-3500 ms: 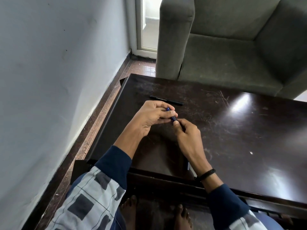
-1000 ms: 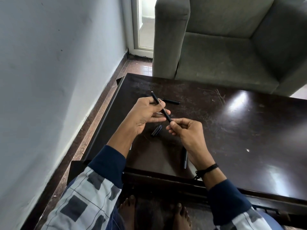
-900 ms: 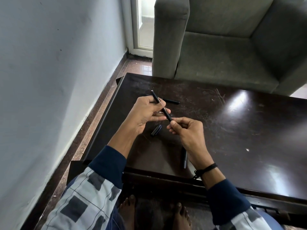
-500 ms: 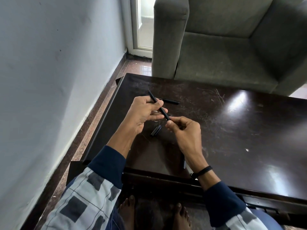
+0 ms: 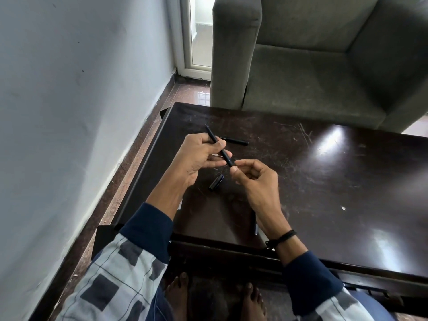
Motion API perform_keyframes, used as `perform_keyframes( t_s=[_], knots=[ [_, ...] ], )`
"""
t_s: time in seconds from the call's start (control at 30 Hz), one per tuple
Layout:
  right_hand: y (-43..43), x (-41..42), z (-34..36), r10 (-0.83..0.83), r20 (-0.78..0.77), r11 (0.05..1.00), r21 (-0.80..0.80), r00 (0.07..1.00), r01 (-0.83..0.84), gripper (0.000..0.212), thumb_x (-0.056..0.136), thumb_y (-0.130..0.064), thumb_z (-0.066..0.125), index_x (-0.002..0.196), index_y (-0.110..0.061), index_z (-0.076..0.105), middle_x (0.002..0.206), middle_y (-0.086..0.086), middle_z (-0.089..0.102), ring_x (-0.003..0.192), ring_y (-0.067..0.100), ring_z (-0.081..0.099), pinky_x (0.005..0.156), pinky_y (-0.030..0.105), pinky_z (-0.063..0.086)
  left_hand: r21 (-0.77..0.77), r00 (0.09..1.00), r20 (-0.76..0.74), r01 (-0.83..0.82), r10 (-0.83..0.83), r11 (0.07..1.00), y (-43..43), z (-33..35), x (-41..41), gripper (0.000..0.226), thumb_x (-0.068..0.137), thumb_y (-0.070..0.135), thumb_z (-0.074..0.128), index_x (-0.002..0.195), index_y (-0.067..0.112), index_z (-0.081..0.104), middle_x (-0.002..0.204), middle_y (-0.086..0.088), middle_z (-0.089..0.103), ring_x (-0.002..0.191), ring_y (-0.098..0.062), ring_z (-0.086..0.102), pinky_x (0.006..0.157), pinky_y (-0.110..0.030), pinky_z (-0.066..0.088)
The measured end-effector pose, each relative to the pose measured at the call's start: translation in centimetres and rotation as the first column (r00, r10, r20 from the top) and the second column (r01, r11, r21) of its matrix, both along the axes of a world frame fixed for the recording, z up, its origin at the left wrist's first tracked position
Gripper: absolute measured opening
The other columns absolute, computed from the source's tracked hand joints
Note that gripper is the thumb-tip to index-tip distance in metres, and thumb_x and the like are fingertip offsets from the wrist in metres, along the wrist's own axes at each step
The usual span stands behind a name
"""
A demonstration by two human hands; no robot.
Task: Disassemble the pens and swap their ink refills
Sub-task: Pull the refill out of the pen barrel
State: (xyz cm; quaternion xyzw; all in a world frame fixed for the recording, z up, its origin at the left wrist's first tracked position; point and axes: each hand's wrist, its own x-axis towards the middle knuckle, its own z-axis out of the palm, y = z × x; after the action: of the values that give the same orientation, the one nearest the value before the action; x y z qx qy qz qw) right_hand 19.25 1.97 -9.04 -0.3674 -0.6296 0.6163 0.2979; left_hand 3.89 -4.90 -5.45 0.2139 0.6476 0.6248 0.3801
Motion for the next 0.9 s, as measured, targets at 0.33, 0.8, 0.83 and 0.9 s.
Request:
perform_keyframes(
  t_s=[0.33, 0.8, 0.83, 0.9],
  knots=[
    [0.37, 0.00, -0.48, 0.014, 0.038, 1.000, 0.001, 0.999, -0.014, 0.014, 0.086, -0.011, 0.083, 0.096, -0.017, 0.075, 0.094, 0.008, 0.077, 0.090, 0.022, 0.074, 0.082, 0.033, 0.061, -0.019, 1.000, -0.006, 0.020, -0.020, 1.000, 0.27, -0.13, 0.18, 0.008, 0.099, 0.010, 0.066, 0.103, 0.003, 0.069, 0.092, -0.017, 0.079, 0.081, -0.023, 0.079, 0.066, -0.027, 0.062],
    [0.48, 0.04, -0.16, 0.018, 0.014, 0.998, -0.061, 1.000, -0.017, 0.010, 0.091, -0.016, 0.079, 0.100, -0.017, 0.075, 0.093, 0.004, 0.078, 0.083, 0.011, 0.072, 0.074, 0.024, 0.059, -0.023, 0.999, -0.017, 0.031, -0.031, 0.999, 0.16, -0.04, 0.24, 0.012, 0.100, 0.010, 0.064, 0.106, 0.001, 0.069, 0.094, -0.017, 0.079, 0.085, -0.025, 0.079, 0.068, -0.028, 0.063],
    [0.48, 0.01, -0.04, 0.018, 0.009, 0.997, -0.075, 1.000, -0.017, 0.008, 0.094, -0.020, 0.077, 0.101, -0.017, 0.076, 0.091, 0.005, 0.079, 0.082, 0.011, 0.073, 0.073, 0.023, 0.059, -0.023, 0.999, -0.019, 0.031, -0.031, 0.999, 0.14, 0.00, 0.22, 0.013, 0.100, 0.010, 0.064, 0.108, 0.000, 0.069, 0.094, -0.017, 0.079, 0.085, -0.025, 0.079, 0.069, -0.028, 0.064],
    [0.54, -0.03, 0.04, 0.026, 0.013, 0.995, -0.098, 1.000, -0.025, 0.008, 0.099, -0.022, 0.070, 0.102, -0.018, 0.076, 0.089, 0.005, 0.080, 0.082, 0.013, 0.075, 0.073, 0.024, 0.059, -0.022, 0.999, -0.020, 0.028, -0.029, 0.999, 0.10, 0.02, 0.20, 0.013, 0.100, 0.010, 0.064, 0.108, 0.000, 0.069, 0.094, -0.017, 0.079, 0.085, -0.025, 0.079, 0.070, -0.029, 0.064]
  ],
)
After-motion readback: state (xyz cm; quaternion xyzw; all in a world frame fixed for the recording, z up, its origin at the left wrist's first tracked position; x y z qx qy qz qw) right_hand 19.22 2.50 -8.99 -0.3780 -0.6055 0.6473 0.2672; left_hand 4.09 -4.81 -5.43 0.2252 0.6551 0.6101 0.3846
